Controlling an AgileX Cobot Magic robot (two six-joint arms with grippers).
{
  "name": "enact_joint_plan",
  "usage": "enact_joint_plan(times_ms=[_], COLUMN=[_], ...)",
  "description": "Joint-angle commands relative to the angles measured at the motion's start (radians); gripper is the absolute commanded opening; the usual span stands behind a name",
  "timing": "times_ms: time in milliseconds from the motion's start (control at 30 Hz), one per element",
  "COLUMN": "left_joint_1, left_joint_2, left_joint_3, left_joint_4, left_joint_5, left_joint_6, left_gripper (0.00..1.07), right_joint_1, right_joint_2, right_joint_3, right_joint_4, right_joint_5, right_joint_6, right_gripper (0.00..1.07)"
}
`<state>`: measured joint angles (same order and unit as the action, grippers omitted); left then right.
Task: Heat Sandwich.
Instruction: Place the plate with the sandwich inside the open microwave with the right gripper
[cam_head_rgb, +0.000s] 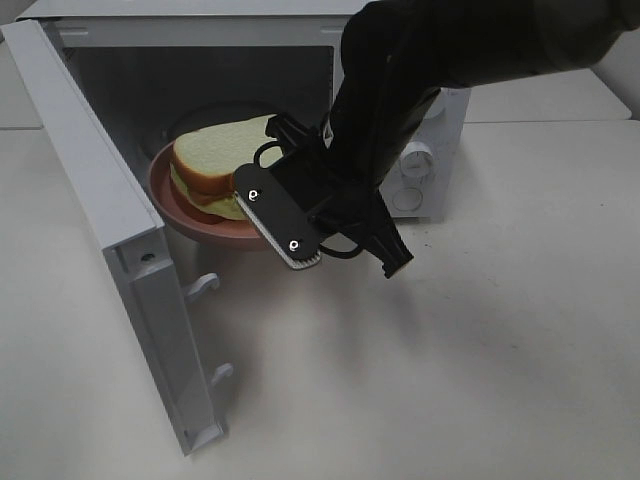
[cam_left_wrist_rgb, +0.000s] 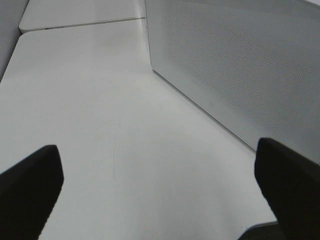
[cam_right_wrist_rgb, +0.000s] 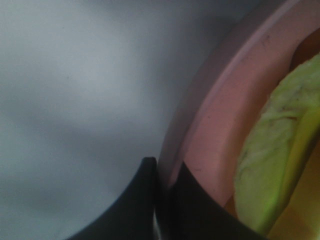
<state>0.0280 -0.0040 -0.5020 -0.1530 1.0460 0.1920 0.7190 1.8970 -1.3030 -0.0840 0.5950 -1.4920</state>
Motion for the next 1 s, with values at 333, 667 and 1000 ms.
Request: enact_joint_plan(times_ms=[333, 667, 1000], left_joint_1=[-0.004, -0.004, -0.004], left_joint_2=[-0.027, -0.027, -0.027], left_joint_3=[0.003, 0.003, 0.003], left_joint_4=[-0.005, -0.005, -0.005], left_joint_5=[-0.011, -0.011, -0.011], left_joint_6=[0.003, 0.003, 0.003], left_gripper=[1.01, 1.01, 1.01], right_joint_1=[0.005, 0.005, 0.005], right_joint_2=[0.107, 0.187, 0.251], right_joint_3=[-0.195, -0.317, -0.424], right_joint_4=[-0.042, -0.038, -0.042], right_joint_5=[0.088, 0.134, 0.170], right_joint_6=[0.060, 0.108, 0.142], right_gripper=[0.00, 0.00, 0.00])
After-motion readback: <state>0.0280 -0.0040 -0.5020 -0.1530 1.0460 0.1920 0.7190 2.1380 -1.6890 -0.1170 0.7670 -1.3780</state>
